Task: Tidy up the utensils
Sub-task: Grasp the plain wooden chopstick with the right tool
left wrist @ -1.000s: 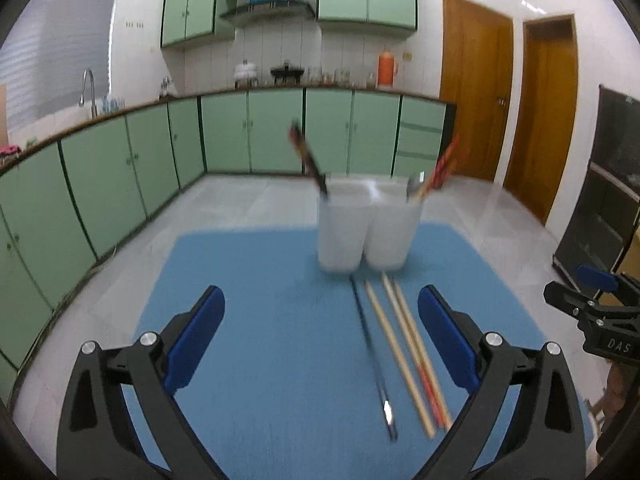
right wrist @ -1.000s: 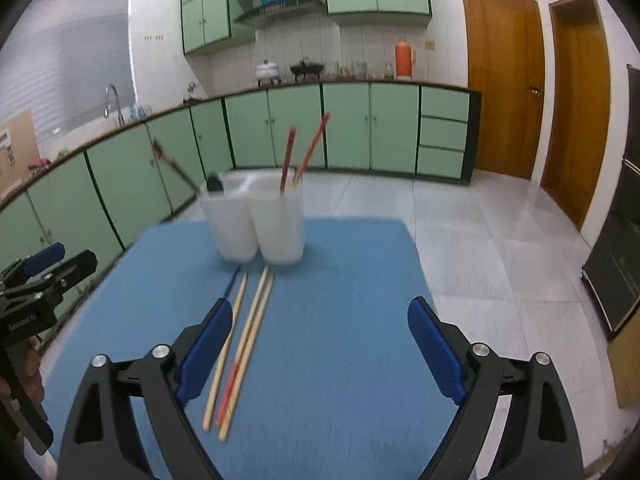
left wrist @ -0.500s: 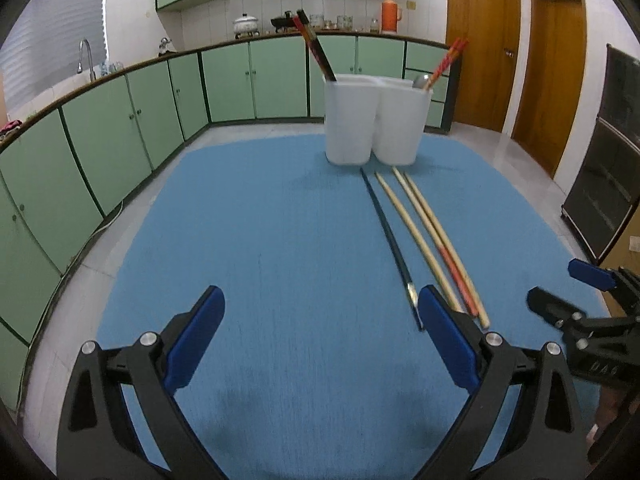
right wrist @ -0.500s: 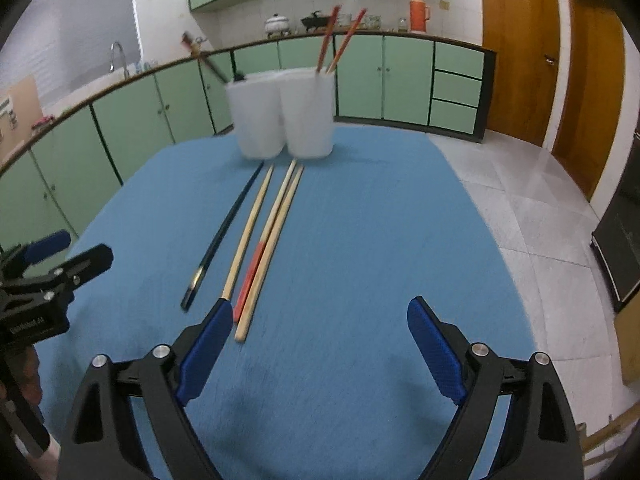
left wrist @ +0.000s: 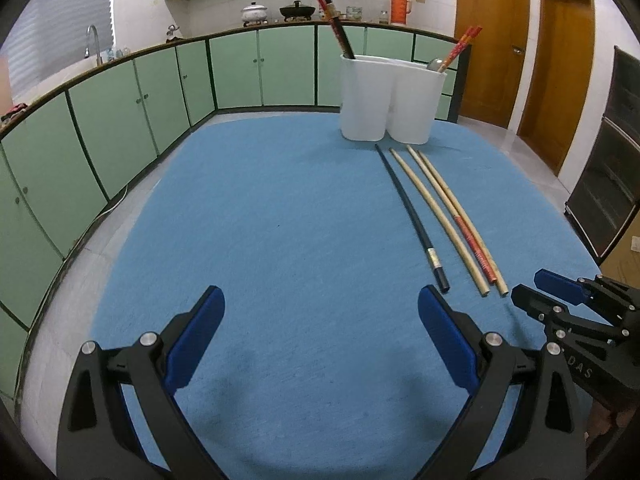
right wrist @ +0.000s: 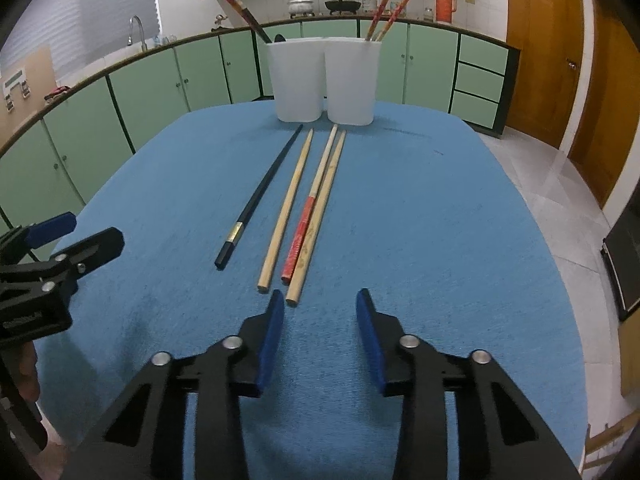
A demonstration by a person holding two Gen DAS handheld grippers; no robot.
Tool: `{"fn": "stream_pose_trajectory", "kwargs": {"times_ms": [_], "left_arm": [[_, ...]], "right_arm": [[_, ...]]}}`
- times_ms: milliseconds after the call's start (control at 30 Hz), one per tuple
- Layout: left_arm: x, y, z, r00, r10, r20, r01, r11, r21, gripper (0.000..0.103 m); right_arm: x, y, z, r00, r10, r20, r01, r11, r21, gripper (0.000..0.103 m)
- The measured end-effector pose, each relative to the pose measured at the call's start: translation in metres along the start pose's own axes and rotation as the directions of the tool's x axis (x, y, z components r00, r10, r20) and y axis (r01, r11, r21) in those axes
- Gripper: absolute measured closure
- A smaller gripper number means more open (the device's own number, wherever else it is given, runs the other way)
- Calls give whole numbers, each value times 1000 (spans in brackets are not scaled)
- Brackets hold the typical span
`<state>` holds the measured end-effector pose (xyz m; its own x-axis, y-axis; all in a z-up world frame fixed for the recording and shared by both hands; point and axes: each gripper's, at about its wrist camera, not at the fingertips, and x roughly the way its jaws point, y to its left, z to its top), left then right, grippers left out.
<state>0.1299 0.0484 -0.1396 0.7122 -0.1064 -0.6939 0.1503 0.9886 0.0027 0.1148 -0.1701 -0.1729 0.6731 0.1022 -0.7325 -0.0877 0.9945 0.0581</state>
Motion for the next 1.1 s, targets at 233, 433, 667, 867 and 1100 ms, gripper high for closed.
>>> {"fn": "stream_pose_trajectory", "kwargs": {"times_ms": [233,433,667,867,1100], "left_arm": [[2,8,-3,1000,-8,-3,7,1000,-18,9],[3,10,-4,1000,-17,-6,17,999,-27,9],[5,4,-4,999,-35,-12,34,999,-25,9],[6,-13,-3,998,-61,-16,61,998,9,9],[17,-40,0,995,-95,-29,95,995,17,10]], "right_arm": [[10,10,1,1000,-9,-17,9,1000,-14,75],[16,15,2,999,-30,-11,30,999,-16,80],[17,15,1,999,-39,4,39,999,-8,96],[9,-8,0,999,-52,10,51,997,56,96],[2,-37,-4,997,-78,11,77,991,106,96]]}}
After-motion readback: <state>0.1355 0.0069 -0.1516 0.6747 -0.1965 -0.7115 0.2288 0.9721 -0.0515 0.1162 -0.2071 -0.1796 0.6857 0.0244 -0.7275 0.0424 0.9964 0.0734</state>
